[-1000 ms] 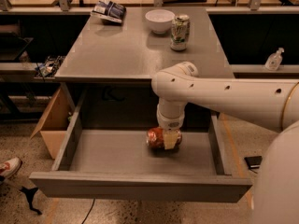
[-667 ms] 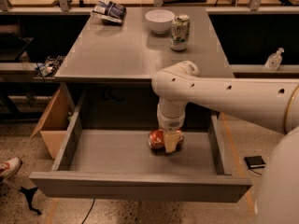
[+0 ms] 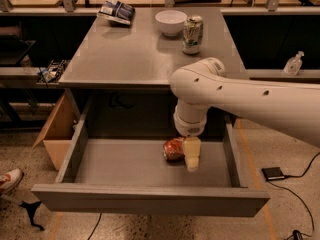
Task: Place coke can into top drawer
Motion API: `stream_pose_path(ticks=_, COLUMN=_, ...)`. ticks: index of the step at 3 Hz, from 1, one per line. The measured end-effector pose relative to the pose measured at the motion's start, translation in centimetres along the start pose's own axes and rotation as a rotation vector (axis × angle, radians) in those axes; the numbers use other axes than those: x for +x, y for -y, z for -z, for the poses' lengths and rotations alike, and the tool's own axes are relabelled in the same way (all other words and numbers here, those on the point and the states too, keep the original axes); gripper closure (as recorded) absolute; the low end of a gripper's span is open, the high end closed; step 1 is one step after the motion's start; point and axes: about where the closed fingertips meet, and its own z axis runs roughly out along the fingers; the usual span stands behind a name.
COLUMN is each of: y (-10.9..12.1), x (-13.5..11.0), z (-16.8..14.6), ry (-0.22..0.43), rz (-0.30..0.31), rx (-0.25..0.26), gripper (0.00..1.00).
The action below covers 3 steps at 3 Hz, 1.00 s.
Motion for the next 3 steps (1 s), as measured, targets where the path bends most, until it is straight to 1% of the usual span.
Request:
stream_pose_path(ticks=1, y=-0.6, x=1.2, z=2.3, ry=0.026, rz=-0.024, rx=0.037, gripper=0.00)
stream_pose_path(ticks=2, y=-1.1, x=3.4, z=4.1, ry=0.063, rz=-0.072, rx=0.074, gripper=0.00)
stream_pose_path(ticks=3, y=-1.2, x=5.6, z=5.4, ry=0.080, rz=-0.116, rx=0.095, gripper=0.00)
